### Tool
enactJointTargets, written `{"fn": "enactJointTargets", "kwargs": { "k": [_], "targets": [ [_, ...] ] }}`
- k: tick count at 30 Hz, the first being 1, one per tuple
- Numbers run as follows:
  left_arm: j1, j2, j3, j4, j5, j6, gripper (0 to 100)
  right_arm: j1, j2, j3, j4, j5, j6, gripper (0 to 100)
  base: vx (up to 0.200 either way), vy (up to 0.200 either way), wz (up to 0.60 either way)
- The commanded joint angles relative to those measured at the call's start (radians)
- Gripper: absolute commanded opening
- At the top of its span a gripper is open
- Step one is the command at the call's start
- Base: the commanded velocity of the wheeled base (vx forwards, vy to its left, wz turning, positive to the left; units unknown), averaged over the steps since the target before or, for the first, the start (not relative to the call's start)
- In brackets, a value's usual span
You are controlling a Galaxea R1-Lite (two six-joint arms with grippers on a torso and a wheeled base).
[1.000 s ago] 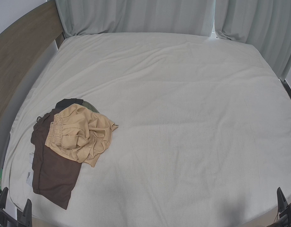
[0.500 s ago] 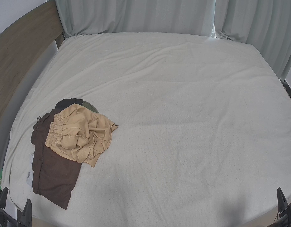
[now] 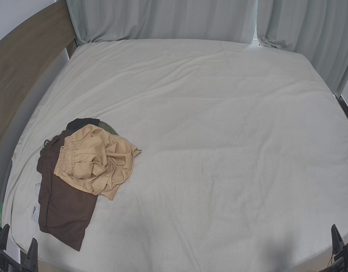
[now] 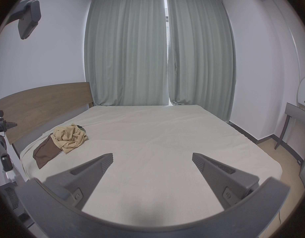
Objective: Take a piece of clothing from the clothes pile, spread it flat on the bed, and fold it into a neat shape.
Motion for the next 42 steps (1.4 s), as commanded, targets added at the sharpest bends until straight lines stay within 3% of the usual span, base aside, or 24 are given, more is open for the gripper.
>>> {"fn": "enactJointTargets", "kwargs": {
  "k": [1, 4, 9, 15, 19, 24, 31, 42],
  "targets": [
    [0.002, -0.016, 0.018, -0.014, 0.001, 0.0, 100, 0.0, -0.015, 0.016, 0.0, -0.001, 0.0, 100, 0.0, 0.0, 0.0],
    [0.001, -0.012, -0.059, -0.099, -0.002, -0.013, 100, 0.0, -0.015, 0.016, 0.0, -0.001, 0.001, 100, 0.0, 0.0, 0.0],
    [0.004, 0.033, -0.087, -0.076, -0.051, -0.016, 100, 0.0, -0.015, 0.016, 0.0, -0.001, 0.0, 100, 0.0, 0.0, 0.0],
    [-0.004, 0.125, -0.159, -0.078, -0.07, -0.121, 100, 0.0, -0.015, 0.016, 0.0, 0.001, 0.0, 100, 0.0, 0.0, 0.0],
    [-0.016, 0.183, -0.205, -0.075, -0.089, -0.135, 100, 0.001, -0.015, 0.016, 0.0, 0.002, 0.0, 100, 0.0, 0.0, 0.0],
    [-0.074, 0.277, -0.228, -0.076, -0.154, -0.139, 100, 0.001, -0.015, 0.016, 0.0, 0.002, 0.0, 100, 0.0, 0.0, 0.0],
    [-0.116, 0.373, -0.275, -0.086, -0.232, -0.3, 100, 0.001, -0.015, 0.016, 0.0, 0.002, 0.0, 100, 0.0, 0.0, 0.0],
    [-0.103, 0.564, -0.332, -0.118, -0.258, -0.314, 100, 0.001, -0.015, 0.016, 0.0, 0.004, 0.0, 100, 0.0, 0.0, 0.0]
  ]
}}
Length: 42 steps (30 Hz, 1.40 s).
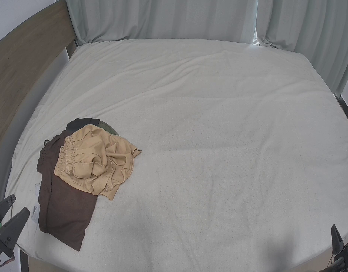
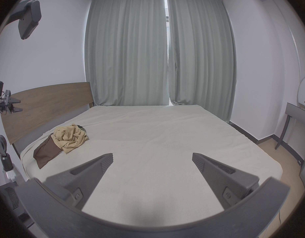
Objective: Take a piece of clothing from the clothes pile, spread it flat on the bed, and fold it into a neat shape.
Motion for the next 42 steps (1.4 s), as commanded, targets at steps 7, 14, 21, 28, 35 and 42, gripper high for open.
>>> {"fn": "enactJointTargets", "kwargs": {
  "k": [7, 14, 21, 28, 35, 42],
  "targets": [
    [0.034, 0.297, -0.109, -0.108, -0.001, -0.016, 100, 0.0, -0.013, 0.016, 0.0, 0.003, -0.002, 100, 0.0, 0.0, 0.0],
    [0.039, 0.426, -0.105, -0.205, -0.01, -0.019, 100, 0.0, -0.013, 0.016, 0.0, 0.003, -0.003, 100, 0.0, 0.0, 0.0],
    [0.051, 0.487, -0.108, -0.213, -0.122, -0.021, 100, 0.0, -0.013, 0.016, 0.0, 0.005, -0.005, 100, 0.0, 0.0, 0.0],
    [0.209, 0.599, -0.129, -0.266, -0.323, -0.013, 100, 0.0, -0.013, 0.016, 0.0, 0.005, -0.005, 100, 0.0, 0.0, 0.0],
    [0.229, 0.678, -0.129, -0.291, -0.356, -0.015, 100, 0.0, -0.013, 0.016, 0.0, 0.005, -0.006, 100, 0.0, 0.0, 0.0],
    [0.226, 0.754, -0.129, -0.362, -0.356, -0.009, 100, 0.0, -0.013, 0.016, 0.0, 0.005, -0.006, 100, 0.0, 0.0, 0.0]
  ]
}}
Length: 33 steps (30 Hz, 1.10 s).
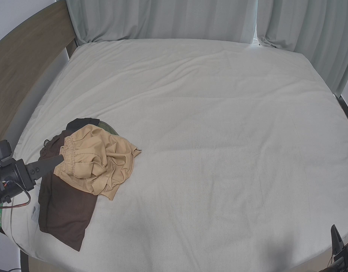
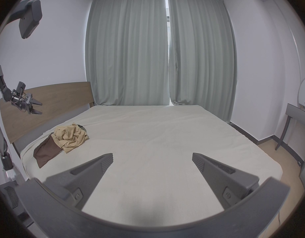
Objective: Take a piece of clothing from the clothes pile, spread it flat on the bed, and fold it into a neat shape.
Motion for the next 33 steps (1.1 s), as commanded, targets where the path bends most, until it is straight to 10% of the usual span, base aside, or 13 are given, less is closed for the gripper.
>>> {"fn": "enactJointTargets", "kwargs": {
  "k": [1, 33],
  "targets": [
    [0.0, 0.075, -0.002, -0.03, 0.0, 0.001, 100, 0.0, -0.013, 0.016, 0.0, 0.0, 0.0, 100, 0.0, 0.0, 0.0],
    [0.135, 0.47, -0.084, -0.283, -0.134, 0.055, 100, 0.0, -0.013, 0.016, 0.0, 0.0, 0.002, 100, 0.0, 0.0, 0.0]
  ]
}}
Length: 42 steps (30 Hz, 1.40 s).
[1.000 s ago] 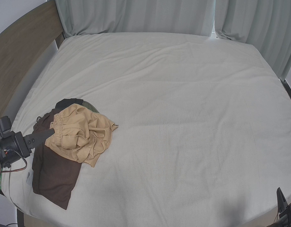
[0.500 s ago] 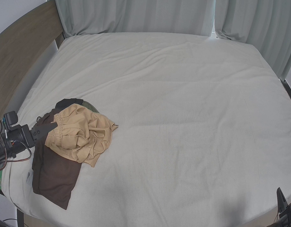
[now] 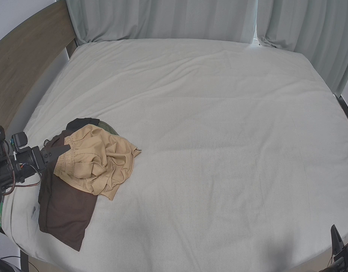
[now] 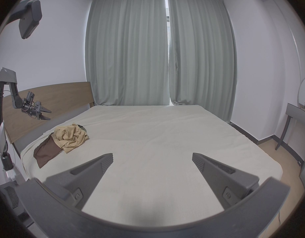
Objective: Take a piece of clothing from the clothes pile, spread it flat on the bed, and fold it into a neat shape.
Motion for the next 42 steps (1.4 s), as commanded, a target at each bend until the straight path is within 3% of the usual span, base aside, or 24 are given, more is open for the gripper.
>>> {"fn": "enactJointTargets", "kwargs": {
  "k": [1, 10, 42],
  "targets": [
    [0.015, 0.095, -0.007, -0.045, -0.018, 0.0, 100, 0.0, -0.013, 0.016, 0.0, 0.001, 0.0, 100, 0.0, 0.0, 0.0],
    [0.045, 0.227, -0.027, -0.161, -0.032, 0.005, 100, 0.0, -0.015, 0.016, 0.0, 0.001, 0.0, 100, 0.0, 0.0, 0.0],
    [0.054, 0.423, -0.092, -0.247, -0.096, 0.026, 100, 0.0, -0.015, 0.016, 0.0, 0.002, -0.002, 100, 0.0, 0.0, 0.0]
  ]
}}
